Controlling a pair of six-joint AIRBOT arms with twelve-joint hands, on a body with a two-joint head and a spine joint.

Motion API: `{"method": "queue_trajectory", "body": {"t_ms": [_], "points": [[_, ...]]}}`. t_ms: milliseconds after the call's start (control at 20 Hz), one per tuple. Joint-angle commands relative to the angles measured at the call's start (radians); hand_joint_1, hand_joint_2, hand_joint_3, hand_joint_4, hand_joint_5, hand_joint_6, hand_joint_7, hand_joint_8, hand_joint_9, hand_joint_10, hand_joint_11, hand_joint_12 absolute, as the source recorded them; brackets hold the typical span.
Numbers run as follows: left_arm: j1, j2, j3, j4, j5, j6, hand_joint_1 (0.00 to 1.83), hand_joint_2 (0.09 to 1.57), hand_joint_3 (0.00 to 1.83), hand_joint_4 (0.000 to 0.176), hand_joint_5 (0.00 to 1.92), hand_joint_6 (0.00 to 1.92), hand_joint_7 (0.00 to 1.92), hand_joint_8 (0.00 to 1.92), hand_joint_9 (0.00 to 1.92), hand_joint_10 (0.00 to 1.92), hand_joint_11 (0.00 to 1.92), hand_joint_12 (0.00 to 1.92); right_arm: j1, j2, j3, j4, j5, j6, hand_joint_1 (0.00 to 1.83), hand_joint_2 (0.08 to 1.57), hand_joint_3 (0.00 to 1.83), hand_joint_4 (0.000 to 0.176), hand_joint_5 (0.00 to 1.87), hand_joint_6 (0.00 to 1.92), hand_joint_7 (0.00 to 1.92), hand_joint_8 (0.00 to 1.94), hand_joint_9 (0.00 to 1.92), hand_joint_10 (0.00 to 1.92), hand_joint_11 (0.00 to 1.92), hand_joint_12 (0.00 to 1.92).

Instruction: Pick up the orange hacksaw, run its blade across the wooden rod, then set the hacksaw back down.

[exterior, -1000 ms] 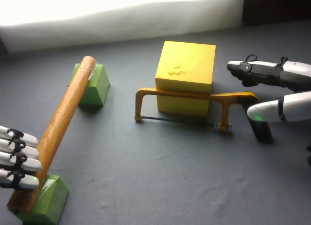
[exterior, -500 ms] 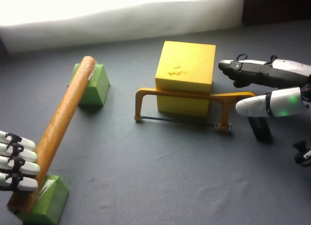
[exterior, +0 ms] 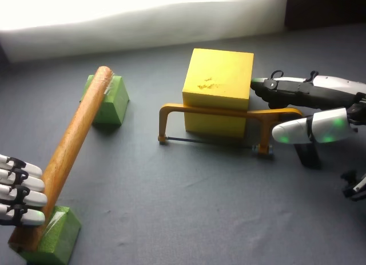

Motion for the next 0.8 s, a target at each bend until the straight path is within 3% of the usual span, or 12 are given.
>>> {"method": "queue_trajectory", "body": {"t_ms": [0, 350, 450, 600, 750], "points": [[-0.003, 0.001, -0.004, -0.025, -0.044, 0.001, 0.07, 1.29, 0.00, 0.000, 0.07, 0.01, 0.02, 0.00, 0.02, 0.00, 0.00, 0.01, 0.019, 0.000, 0.002, 0.035, 0.090, 0.012, 0.84, 1.12, 0.00, 0.000, 0.10, 0.00, 0.13, 0.00, 0.14, 0.00, 0.00, 0.61], [-0.002, 0.002, -0.006, -0.025, -0.044, 0.001, 0.03, 1.30, 0.00, 0.000, 0.01, 0.00, 0.00, 0.00, 0.00, 0.00, 0.00, 0.00, 0.061, -0.024, 0.001, -0.025, 0.063, 0.021, 1.03, 1.05, 0.00, 0.000, 0.17, 0.01, 0.18, 0.01, 0.18, 0.00, 0.00, 0.67], [-0.002, 0.003, -0.006, -0.025, -0.044, 0.001, 0.11, 1.30, 0.00, 0.000, 0.04, 0.01, 0.00, 0.00, 0.00, 0.00, 0.00, 0.00, 0.072, -0.020, -0.003, -0.088, 0.066, 0.070, 1.03, 1.10, 0.01, 0.000, 0.17, 0.00, 0.16, 0.00, 0.17, 0.00, 0.00, 0.57], [0.000, 0.003, -0.005, -0.025, -0.044, 0.001, 0.10, 1.31, 0.00, 0.000, 0.07, 0.01, 0.01, 0.00, 0.00, 0.00, 0.00, 0.00, 0.075, -0.010, -0.026, -0.095, 0.058, 0.071, 1.04, 1.12, 0.01, 0.000, 0.16, 0.00, 0.16, 0.00, 0.17, 0.00, 0.00, 0.52], [0.003, 0.004, 0.001, -0.025, -0.044, 0.001, 0.04, 1.31, 0.00, 0.000, 0.04, 0.00, 0.00, 0.00, 0.00, 0.00, 0.00, 0.00, 0.077, 0.001, -0.048, -0.095, 0.047, 0.070, 0.97, 1.13, 0.00, 0.000, 0.15, 0.00, 0.15, 0.00, 0.17, 0.00, 0.00, 0.61]]}}
